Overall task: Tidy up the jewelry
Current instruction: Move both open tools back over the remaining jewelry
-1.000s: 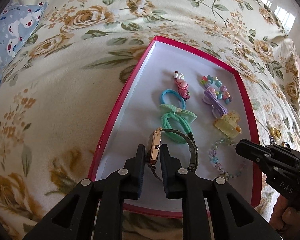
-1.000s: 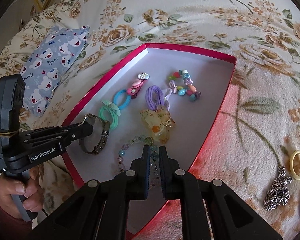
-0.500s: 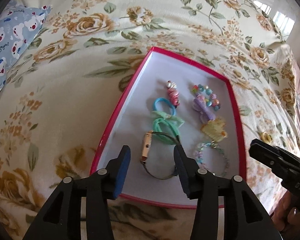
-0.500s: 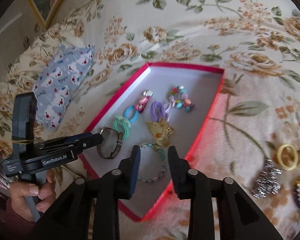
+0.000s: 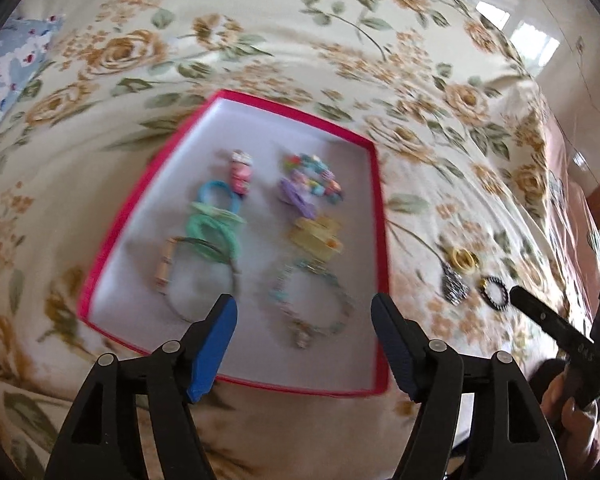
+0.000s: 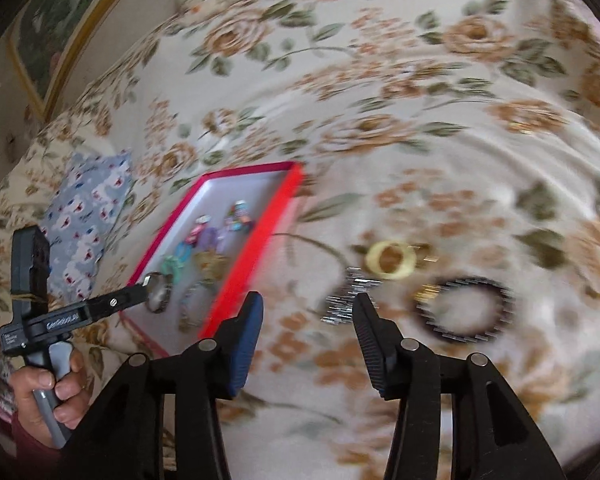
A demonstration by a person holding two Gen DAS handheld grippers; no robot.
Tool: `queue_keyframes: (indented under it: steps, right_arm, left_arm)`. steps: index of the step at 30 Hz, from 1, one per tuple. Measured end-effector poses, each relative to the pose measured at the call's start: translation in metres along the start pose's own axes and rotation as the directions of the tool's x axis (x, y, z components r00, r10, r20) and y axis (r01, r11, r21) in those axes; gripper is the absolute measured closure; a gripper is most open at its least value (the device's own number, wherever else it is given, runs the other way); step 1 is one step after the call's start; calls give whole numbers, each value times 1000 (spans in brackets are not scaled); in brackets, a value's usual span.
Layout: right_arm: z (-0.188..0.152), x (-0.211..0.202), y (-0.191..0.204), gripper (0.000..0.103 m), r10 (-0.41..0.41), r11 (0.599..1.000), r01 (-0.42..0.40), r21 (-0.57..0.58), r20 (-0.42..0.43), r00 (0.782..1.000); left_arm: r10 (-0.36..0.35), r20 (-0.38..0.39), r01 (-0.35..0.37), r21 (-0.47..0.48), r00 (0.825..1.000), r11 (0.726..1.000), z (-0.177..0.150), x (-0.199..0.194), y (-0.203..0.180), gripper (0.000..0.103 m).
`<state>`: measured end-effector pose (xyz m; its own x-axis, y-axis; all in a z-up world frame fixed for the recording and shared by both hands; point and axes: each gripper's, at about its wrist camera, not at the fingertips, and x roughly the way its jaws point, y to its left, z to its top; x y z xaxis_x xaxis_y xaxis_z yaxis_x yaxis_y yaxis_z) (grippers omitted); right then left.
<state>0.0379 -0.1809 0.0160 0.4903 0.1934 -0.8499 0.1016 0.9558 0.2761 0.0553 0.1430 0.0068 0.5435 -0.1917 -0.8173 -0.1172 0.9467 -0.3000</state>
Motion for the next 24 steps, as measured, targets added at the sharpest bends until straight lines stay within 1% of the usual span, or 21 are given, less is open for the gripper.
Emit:
queue_keyframes:
  steps: [5,12,15,18,21,23,24]
  right_arm:
    - [-7,-21,-31,49,-53,997,52,61,26,998]
    - [-18,-37,-63,39,-104,987,97,127,44,994]
    - [-22,-38,-69,39,-114,985,108,138,42,993]
    - [-24,-37,-73,36,-121,984,115,135,37,992]
    - [-25,-36,-75,36,-121,985,116,131,31,992]
    - [-26,-35,-76,36,-137,983,132,123,34,990]
    - [-26,-35,-76,36,-148,982,143,122,36,988]
  left_arm:
    - [-52,-45,53,18,998,998,-2,10,-19,30]
    - [-61,-63,67,83,996,994,-4,16,-48,26]
    - [-59,-68,66,104,996,992,-5,22,-60,24]
    - [-53,-79,62,120,995,991,-7,33,-72,24]
    - [-46,-94,59,144,994,988,-9,45,-85,24]
    - [-46,-105,62,158,993,985,-9,53,-93,24]
    - [-38,-103,55,168,994,984,-8,55,-96,22]
